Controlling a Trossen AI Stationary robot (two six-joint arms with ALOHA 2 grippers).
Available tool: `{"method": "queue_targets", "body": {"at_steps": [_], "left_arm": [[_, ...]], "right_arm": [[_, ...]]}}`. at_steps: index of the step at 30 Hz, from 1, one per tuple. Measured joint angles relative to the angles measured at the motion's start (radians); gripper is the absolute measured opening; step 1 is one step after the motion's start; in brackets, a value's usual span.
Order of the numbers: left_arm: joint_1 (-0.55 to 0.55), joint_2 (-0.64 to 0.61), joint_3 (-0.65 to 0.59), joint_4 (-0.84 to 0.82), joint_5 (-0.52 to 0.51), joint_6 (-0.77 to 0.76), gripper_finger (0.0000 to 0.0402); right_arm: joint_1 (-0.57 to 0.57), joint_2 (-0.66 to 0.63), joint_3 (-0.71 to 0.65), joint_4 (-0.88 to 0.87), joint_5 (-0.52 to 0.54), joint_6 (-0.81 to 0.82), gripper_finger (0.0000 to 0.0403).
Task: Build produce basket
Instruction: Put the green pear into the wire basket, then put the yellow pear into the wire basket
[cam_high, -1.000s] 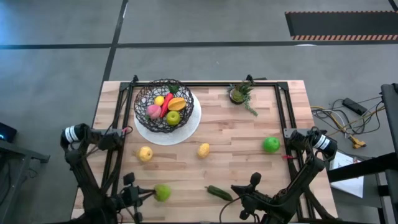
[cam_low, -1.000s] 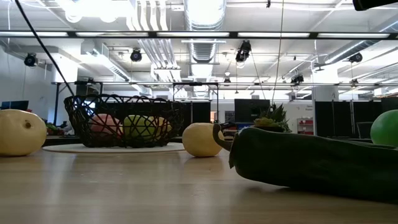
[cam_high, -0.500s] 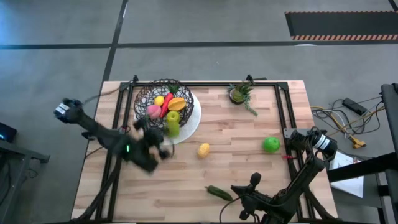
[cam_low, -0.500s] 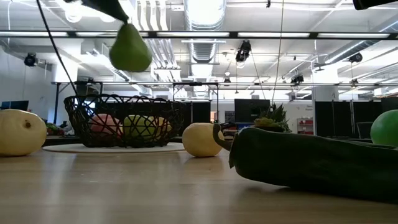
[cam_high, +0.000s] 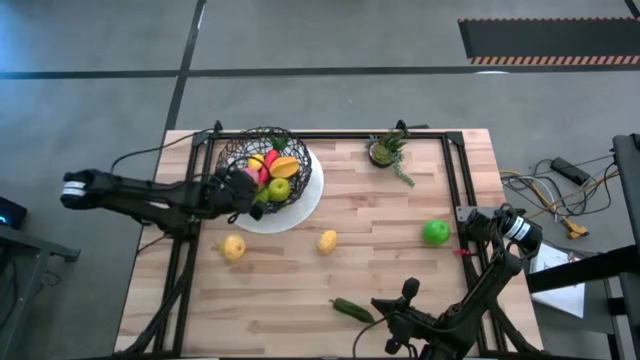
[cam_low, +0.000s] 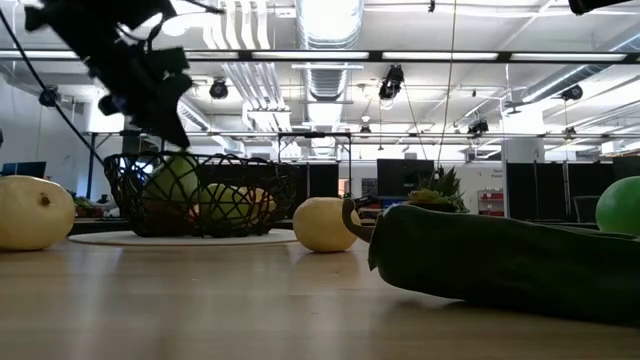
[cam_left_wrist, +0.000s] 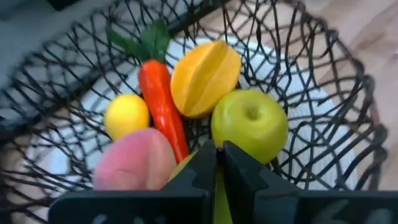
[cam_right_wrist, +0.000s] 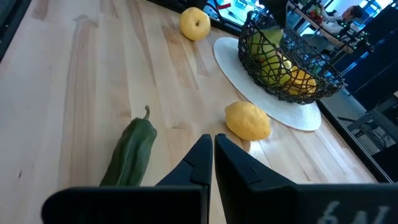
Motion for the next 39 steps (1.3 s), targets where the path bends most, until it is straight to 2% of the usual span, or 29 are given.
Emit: {"method": "queue_targets", "body": {"at_steps": [4,8,14,19,23,26,32,36,39], "left_arm": [[0.013,0.006,-0.063,0.072,0.010,0.000,0.0001],[0.013,0.036,-0.074,0.103,0.005,-0.008,0.0013],[0.013,0.054,-0.057,0.116,0.012,0.031,0.0090],[0.014,0.018,0.052,-0.016,0.023,0.100,0.0166],[-0.005,-0.011,0.197,-0.135,0.120,0.101,0.0195],[-0.080,-0.008,0.282,-0.154,0.209,0.142,0.0196],[-0.354,0.087,0.389,-0.279,0.230,0.128,0.0177],[-0.511,0.206,0.445,-0.488,0.251,-0.087,0.0165],[-0.563,0.300,0.473,-0.687,0.359,-0.300,0.0159]], "right_arm": [[0.000,0.000,0.000,-0.002,0.000,-0.003,0.0009],[0.000,0.000,0.000,-0.002,0.000,-0.004,0.0009],[0.000,0.000,0.000,0.002,0.000,-0.005,0.0009],[0.000,0.000,0.000,0.005,0.000,-0.006,0.0009],[0.000,0.000,0.000,0.009,0.000,-0.007,0.0009],[0.000,0.000,0.000,0.013,0.000,-0.006,0.0009],[0.000,0.000,0.000,0.014,0.000,0.000,0.0009],[0.000,0.000,0.000,0.014,0.000,-0.003,0.0009],[0.000,0.000,0.000,0.014,0.000,-0.008,0.0009]]}}
